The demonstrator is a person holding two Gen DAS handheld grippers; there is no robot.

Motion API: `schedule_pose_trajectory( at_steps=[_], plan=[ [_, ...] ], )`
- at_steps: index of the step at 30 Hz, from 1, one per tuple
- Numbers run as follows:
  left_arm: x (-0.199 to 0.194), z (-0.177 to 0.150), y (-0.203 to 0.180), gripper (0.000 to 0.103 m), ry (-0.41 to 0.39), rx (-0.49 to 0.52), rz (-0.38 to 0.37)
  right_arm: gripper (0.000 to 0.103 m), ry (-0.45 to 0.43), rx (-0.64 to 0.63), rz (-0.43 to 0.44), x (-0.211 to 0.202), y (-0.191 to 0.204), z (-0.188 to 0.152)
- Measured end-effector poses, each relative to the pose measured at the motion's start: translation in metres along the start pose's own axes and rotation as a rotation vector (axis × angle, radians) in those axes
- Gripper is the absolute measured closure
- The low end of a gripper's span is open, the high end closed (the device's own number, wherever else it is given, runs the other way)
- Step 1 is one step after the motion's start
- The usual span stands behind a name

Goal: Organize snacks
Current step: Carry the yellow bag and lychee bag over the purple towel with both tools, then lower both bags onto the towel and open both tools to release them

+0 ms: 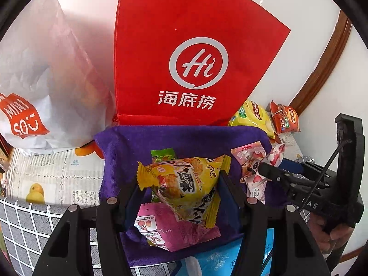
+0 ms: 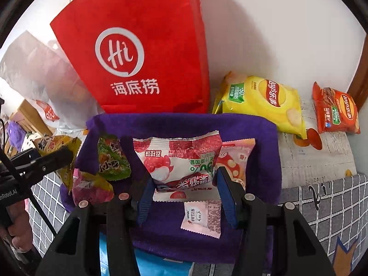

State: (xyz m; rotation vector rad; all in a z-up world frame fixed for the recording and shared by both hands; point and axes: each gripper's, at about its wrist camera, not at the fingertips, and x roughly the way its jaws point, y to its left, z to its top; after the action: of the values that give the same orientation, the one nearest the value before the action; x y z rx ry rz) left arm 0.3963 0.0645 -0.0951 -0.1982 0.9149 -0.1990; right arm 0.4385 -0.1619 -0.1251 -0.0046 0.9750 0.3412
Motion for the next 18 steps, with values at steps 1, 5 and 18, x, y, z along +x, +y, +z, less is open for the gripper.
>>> schedule_pose_trajectory(
  at_steps=[1, 5, 18],
  plan=[
    [0.001, 0.000, 0.000, 0.043, 0.001, 0.001, 0.002, 0.051, 0.001, -0.004, -0.002, 0.000, 0.001, 0.000],
    [0.004, 0.000, 0.000, 0.043, 0.010, 0.002, 0.001, 0.050, 0.010, -0.002, -0.020, 0.003, -0.001, 0.000],
    [0.011, -0.002, -0.008, 0.043, 0.030, 0.025, 0.000, 0.050, 0.040, 0.013, -0.079, 0.011, -0.011, -0.002]
  ],
)
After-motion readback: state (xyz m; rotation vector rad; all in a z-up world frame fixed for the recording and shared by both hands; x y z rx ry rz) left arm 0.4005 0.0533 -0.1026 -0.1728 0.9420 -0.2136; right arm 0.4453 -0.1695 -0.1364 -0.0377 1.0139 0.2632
